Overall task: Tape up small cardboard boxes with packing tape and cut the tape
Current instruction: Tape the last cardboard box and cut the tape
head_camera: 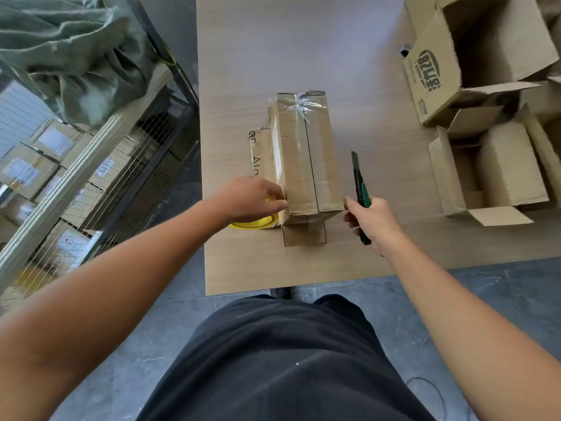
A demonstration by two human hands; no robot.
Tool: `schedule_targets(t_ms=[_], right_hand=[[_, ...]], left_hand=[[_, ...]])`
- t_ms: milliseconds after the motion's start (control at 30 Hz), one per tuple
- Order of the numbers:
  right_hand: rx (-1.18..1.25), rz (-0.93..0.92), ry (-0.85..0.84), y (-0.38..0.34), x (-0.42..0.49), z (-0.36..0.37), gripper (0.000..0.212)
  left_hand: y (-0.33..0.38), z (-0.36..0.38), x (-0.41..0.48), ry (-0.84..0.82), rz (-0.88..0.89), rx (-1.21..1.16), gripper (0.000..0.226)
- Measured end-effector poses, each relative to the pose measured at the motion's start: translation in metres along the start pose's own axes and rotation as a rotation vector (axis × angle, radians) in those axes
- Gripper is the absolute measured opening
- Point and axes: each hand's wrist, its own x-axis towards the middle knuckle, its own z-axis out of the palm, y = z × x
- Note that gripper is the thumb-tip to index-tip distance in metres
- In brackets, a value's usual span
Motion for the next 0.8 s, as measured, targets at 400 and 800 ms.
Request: schedule_targets(t_ms=[400, 800], right_hand=[[-0.556, -0.349, -0.217, -0.065, -0.05, 0.066, 0.04], [-0.738, -0.356, -0.224, -0.051, -0.049, 0.088, 0.041]], left_hand=[[-0.001, 0.019, -0.019, 0.078, -0.098, -0.306, 0.034], [-0.031, 0.039, -0.034, 0.048, -0.185, -0.377, 0.031]])
